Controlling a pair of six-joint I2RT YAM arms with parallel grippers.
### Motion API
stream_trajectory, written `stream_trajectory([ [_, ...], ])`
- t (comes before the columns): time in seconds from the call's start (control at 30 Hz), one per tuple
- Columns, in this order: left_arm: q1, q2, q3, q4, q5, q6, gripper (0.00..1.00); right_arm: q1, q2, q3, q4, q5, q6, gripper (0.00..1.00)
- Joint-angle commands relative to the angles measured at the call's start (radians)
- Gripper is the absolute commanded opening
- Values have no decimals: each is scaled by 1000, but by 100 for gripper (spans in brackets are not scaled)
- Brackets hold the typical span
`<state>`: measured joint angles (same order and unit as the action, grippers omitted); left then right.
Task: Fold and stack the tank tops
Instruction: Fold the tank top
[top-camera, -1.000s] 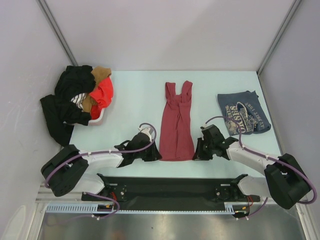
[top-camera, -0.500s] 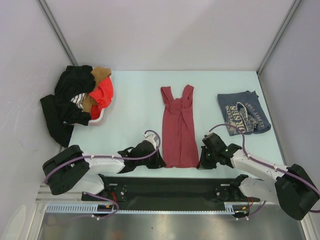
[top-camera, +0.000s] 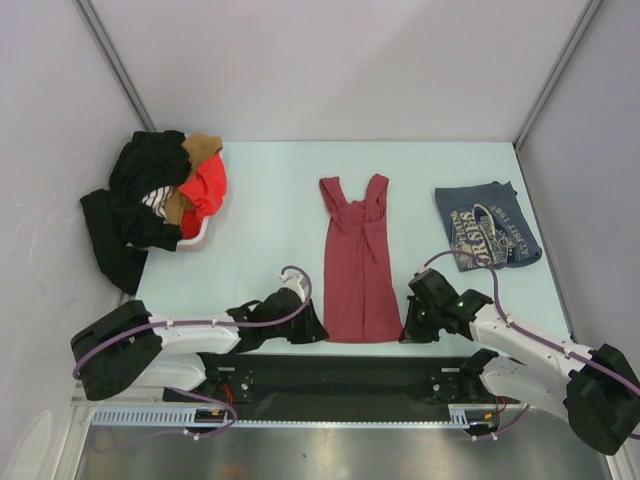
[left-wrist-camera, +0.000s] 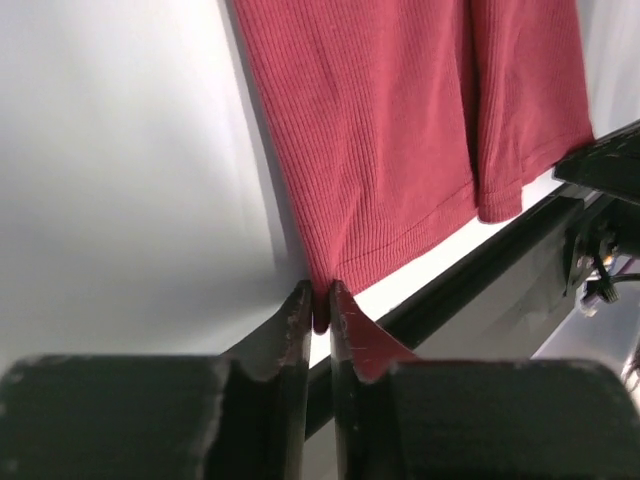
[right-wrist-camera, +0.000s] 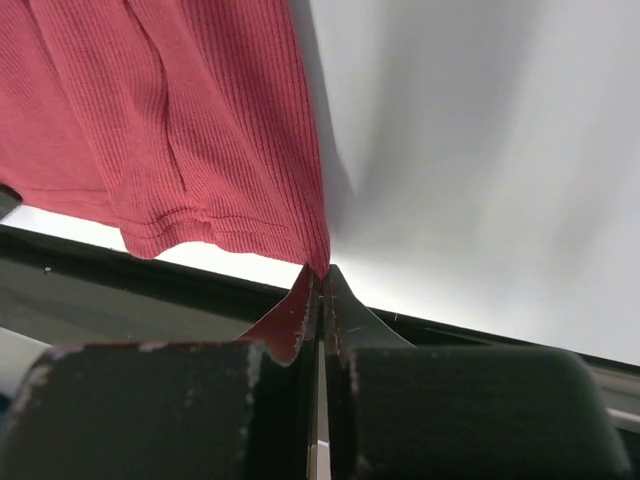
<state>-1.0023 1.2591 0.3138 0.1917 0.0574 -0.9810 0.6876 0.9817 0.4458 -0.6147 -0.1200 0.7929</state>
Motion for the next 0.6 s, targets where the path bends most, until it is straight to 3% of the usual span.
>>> stream_trajectory([
  [0.0, -9, -39, -18, -57, -18, -18, 29, 9, -14, 45, -34, 8, 0, 0],
  [0.03, -10, -47, -19, -66, -22, -21, 49, 9, -18, 50, -39, 10, 0, 0],
  [0.07, -12, -53, -22, -64, -22, -25, 56, 10, -18, 50, -42, 10, -3, 0],
  [0.2, -22, -86, -47, -51, -27, -38, 61, 12, -21, 50, -39, 2, -3, 0],
  [0.3, -27, -81, -42, -49, -22, -42, 58, 13, -21, 47, -30, -1, -3, 0],
  [0.43, -32, -40, -39, -12, -13, -48, 37, 16, -20, 47, -26, -1, -3, 0],
  [0.57, -32, 8, -32, 23, -1, -51, 23, 18, -20, 48, -25, -6, -6, 0],
])
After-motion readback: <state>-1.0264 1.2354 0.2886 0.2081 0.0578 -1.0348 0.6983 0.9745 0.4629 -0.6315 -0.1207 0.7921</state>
